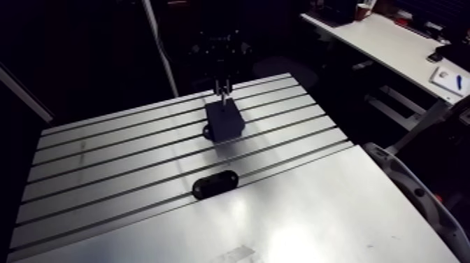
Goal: Pick up the M10 bolt and insert it into the hole until fully seated.
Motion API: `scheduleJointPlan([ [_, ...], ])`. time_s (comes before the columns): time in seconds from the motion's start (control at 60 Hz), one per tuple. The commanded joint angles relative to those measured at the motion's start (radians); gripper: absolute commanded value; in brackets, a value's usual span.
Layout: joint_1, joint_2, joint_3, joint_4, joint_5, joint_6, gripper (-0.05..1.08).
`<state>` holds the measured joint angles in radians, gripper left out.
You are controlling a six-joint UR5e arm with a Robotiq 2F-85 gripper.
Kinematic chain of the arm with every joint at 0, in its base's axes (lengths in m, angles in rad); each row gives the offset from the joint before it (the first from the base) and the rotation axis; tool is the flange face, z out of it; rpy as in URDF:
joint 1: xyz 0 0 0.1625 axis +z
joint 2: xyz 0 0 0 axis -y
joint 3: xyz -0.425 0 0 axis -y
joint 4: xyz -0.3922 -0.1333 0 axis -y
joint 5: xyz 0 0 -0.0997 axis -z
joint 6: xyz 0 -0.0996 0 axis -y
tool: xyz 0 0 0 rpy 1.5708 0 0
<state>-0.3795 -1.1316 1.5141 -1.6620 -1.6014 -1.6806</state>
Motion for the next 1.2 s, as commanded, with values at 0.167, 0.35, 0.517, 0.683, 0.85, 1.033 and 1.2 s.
scheduleJointPlan([
  [0.167, 0.002, 0.013, -0.002, -0.006, -0.001, 0.000, 1.08],
  [0.35, 0.002, 0.014, 0.001, -0.006, -0.001, 0.002, 1.08],
  [0.517, 0.002, 0.014, 0.002, -0.012, -0.001, 0.002, 1.08],
  [0.683, 0.002, 0.023, 0.004, -0.012, -0.001, 0.002, 1.08],
  [0.85, 0.004, 0.025, 0.004, -0.013, -0.001, 0.002, 1.08],
  [1.033, 0.005, 0.027, 0.005, -0.014, -0.001, 0.002, 1.08],
  [1.2, 0.008, 0.028, 0.004, -0.014, -0.001, 0.002, 1.08],
])
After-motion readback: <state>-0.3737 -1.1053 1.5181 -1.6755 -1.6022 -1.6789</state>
